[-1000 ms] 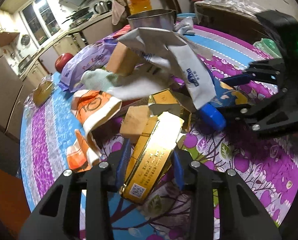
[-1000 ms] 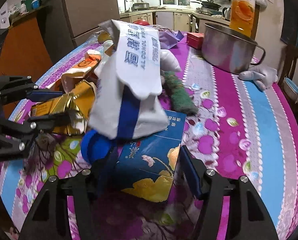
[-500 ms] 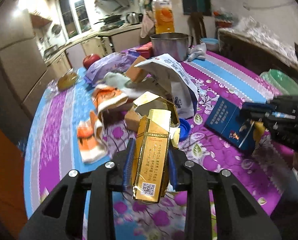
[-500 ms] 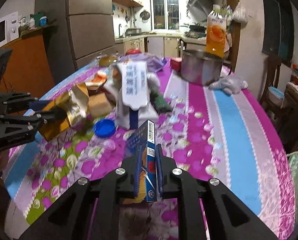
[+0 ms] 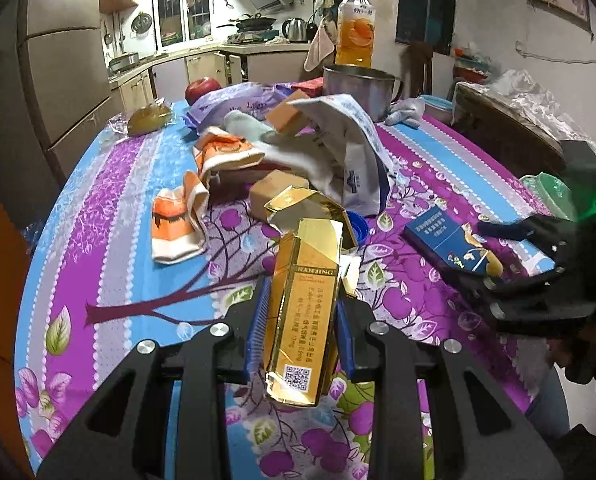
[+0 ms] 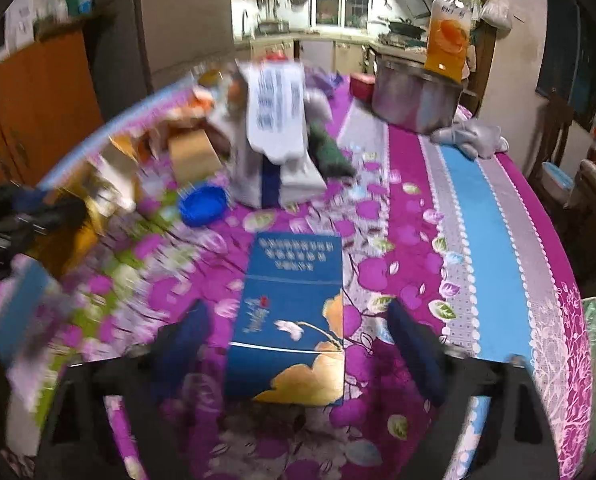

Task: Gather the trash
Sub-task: 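Grasp the gold cigarette box with the left tool while the right tool grasps the blue cigarette box, then carry both boxes off the table toward the green bin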

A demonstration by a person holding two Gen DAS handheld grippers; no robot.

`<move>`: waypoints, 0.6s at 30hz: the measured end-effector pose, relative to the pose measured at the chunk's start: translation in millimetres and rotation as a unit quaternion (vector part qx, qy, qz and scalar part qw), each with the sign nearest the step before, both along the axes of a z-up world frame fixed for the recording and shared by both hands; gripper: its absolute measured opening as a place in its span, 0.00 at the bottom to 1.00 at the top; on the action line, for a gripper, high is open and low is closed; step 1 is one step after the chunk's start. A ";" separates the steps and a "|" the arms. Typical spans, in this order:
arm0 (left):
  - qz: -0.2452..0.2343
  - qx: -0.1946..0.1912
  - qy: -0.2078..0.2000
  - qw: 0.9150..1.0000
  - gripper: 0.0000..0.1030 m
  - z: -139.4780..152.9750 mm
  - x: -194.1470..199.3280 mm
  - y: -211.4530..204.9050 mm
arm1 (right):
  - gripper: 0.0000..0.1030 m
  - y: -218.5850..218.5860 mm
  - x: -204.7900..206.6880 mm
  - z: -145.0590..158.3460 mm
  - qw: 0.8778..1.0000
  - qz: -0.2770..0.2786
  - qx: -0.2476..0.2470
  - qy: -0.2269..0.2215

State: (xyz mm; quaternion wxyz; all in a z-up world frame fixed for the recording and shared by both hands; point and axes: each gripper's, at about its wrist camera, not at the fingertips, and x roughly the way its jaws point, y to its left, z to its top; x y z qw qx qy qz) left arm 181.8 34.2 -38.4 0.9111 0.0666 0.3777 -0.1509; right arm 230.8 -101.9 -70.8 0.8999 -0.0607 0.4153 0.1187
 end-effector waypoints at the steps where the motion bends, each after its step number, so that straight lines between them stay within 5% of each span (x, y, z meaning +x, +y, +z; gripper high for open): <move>1: 0.003 0.002 -0.002 1.000 0.28 -1.3 -1.2 -1.2 | 0.55 1.4 -0.4 -0.6 1.000 -0.001 -0.005 -0.003; 7: 0.029 -0.008 -0.010 0.999 0.28 -3.9 -8.9 1.9 | 0.55 -2.9 -14.1 6.8 0.999 -0.010 0.016 -0.036; 11: 0.069 0.005 -0.059 0.996 0.28 9.7 -23.9 0.0 | 0.55 0.9 -39.3 27.8 0.994 -0.021 0.016 -0.107; 18: 0.135 0.015 -0.167 0.976 0.28 43.3 -59.8 -16.3 | 0.55 7.3 -87.2 79.0 0.964 -0.040 0.012 -0.263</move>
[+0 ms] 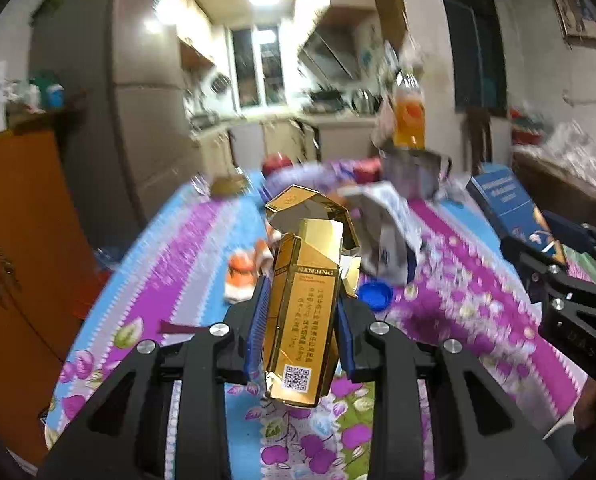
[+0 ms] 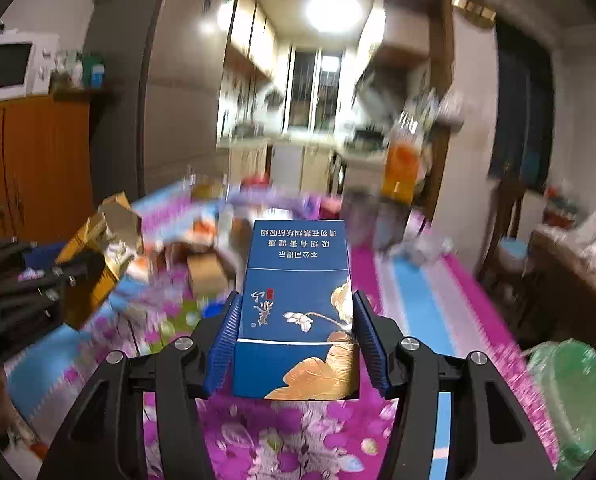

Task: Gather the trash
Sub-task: 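Carry both boxes off the table toward the green bin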

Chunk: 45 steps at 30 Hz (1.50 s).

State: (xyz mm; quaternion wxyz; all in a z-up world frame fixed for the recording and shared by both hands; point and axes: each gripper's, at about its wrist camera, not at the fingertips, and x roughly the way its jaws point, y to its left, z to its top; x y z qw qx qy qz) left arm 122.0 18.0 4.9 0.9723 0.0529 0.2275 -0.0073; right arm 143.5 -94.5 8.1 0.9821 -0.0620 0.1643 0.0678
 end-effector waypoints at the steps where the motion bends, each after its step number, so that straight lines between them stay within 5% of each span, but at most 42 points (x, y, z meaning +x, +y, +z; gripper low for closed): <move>1: 0.008 -0.001 -0.014 1.000 0.28 4.3 -5.4 -3.0 | 0.55 -1.9 -3.9 5.1 1.000 -0.003 0.002 -0.013; 12: 0.017 -0.024 -0.064 0.997 0.28 32.9 -24.4 -19.4 | 0.55 -20.3 -28.7 30.5 0.999 -0.012 0.015 -0.042; 16: 0.010 -0.026 -0.061 0.998 0.28 32.1 -24.7 -21.6 | 0.55 -26.5 -33.8 32.1 0.999 -0.011 0.017 -0.036; 19: 0.000 -0.061 -0.017 0.998 0.28 27.9 -13.0 -0.4 | 0.55 -28.5 -27.9 28.9 1.000 -0.002 0.024 -0.010; 24: -0.021 -0.079 0.093 0.992 0.74 -15.3 0.9 29.3 | 0.55 -35.9 -25.3 18.7 0.999 0.006 0.039 0.014; 30: -0.023 -0.073 0.165 0.983 0.75 -71.0 -1.8 20.7 | 0.55 -19.5 -18.4 0.2 0.998 0.031 0.037 0.041; 33: -0.008 -0.054 0.159 0.986 0.73 -77.2 -2.1 17.8 | 0.55 -14.7 -15.4 -5.6 0.998 0.037 0.034 0.048; 34: -0.005 -0.051 0.162 0.986 0.69 -80.1 -0.5 17.9 | 0.55 -14.4 -14.5 -6.3 0.998 0.037 0.034 0.049; 35: -0.005 -0.055 0.171 0.984 0.53 -83.5 2.8 18.5 | 0.55 -14.2 -13.0 -8.6 0.997 0.036 0.034 0.052; 36: -0.004 -0.054 0.178 0.983 0.50 -85.0 6.2 18.6 | 0.55 -14.8 -12.7 -10.6 0.997 0.036 0.034 0.053; 45: -0.012 -0.044 0.138 0.989 0.48 -67.7 1.2 5.4 | 0.55 -20.9 -13.6 -16.2 0.997 0.032 0.038 0.050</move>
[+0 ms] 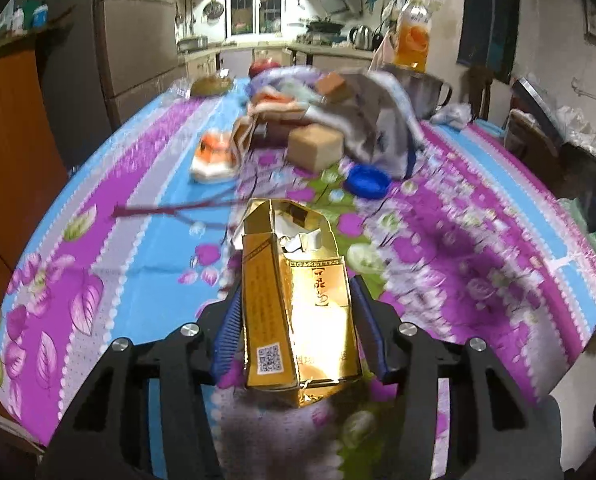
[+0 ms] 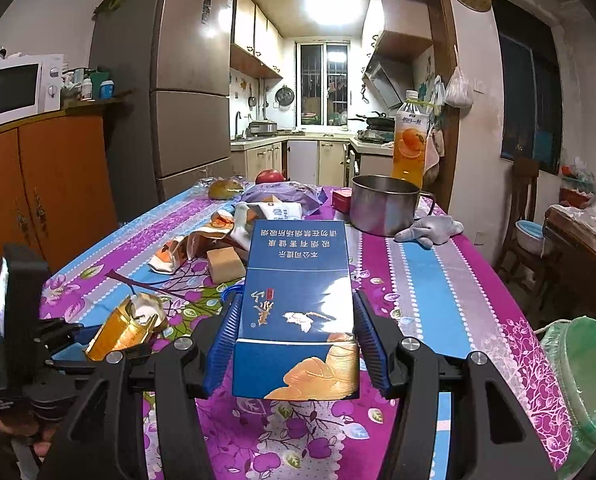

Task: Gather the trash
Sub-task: 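Carry both boxes off the table toward the green bin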

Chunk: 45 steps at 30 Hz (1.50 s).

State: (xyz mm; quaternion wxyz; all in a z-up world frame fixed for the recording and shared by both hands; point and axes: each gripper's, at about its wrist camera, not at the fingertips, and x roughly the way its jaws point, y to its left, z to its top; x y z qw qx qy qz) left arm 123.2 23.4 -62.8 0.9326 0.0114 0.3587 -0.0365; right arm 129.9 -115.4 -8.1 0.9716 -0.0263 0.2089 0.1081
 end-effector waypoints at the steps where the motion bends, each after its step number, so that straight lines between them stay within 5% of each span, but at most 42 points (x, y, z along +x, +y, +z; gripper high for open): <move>1: 0.001 0.006 -0.016 1.000 0.48 8.2 -2.4 -4.5 | 0.55 -1.3 -0.4 1.4 1.000 -0.002 -0.001 -0.004; 10: 0.003 0.008 -0.123 0.992 0.48 74.0 -11.7 -43.4 | 0.55 -26.6 -8.3 25.2 0.997 -0.041 -0.010 -0.059; 22: -0.041 -0.013 -0.181 0.983 0.48 117.8 -10.3 -108.5 | 0.55 -87.1 -24.4 63.5 0.990 -0.097 -0.015 -0.100; 36: -0.141 -0.048 -0.201 0.968 0.48 139.7 -0.4 -213.3 | 0.55 -214.6 -51.1 89.0 0.969 -0.219 -0.037 -0.107; 45: -0.223 -0.054 -0.180 0.957 0.48 130.3 3.0 -293.5 | 0.55 -303.7 -67.0 83.0 0.953 -0.289 -0.053 -0.080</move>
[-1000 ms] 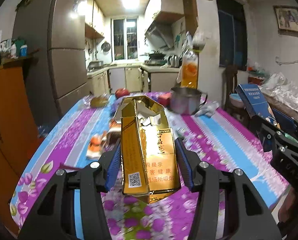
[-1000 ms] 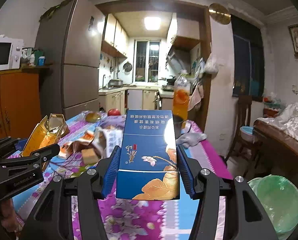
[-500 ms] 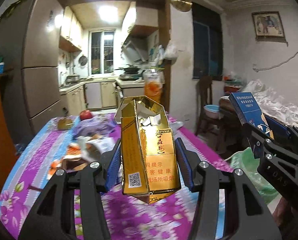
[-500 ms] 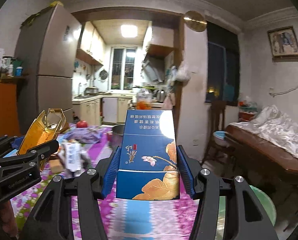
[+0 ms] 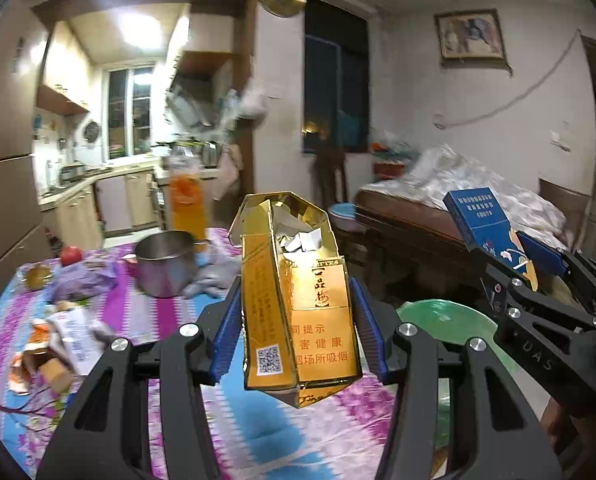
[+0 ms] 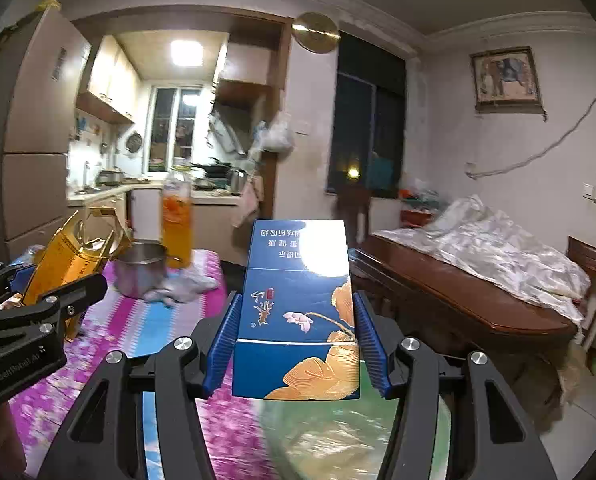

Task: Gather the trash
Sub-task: 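Carry both boxes off the table toward the green bin, then open the left tool over the bin while the right tool releases the blue box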

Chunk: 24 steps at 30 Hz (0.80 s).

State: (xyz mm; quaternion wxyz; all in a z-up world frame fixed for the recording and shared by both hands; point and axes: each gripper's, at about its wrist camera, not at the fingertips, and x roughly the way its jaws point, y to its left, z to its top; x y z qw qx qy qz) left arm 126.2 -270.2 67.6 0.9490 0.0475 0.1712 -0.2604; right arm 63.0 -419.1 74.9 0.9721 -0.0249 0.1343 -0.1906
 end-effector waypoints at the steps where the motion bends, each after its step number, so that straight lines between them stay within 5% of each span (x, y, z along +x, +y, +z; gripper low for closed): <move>1: -0.012 0.002 0.008 1.000 0.48 -2.9 3.2 -11.0 | 0.55 -9.7 0.4 -1.8 1.000 -0.005 0.003 0.007; 7: -0.065 0.016 0.055 0.996 0.48 -16.2 18.4 -65.9 | 0.55 -80.5 8.8 -21.3 0.996 -0.032 0.034 0.079; 15: -0.125 0.051 0.169 0.976 0.48 -60.8 44.2 -141.0 | 0.55 -179.3 48.0 -60.7 0.971 -0.022 0.121 0.203; 24: -0.126 0.083 0.224 0.963 0.48 -93.8 53.4 -174.7 | 0.55 -210.7 72.9 -114.6 0.947 -0.015 0.158 0.279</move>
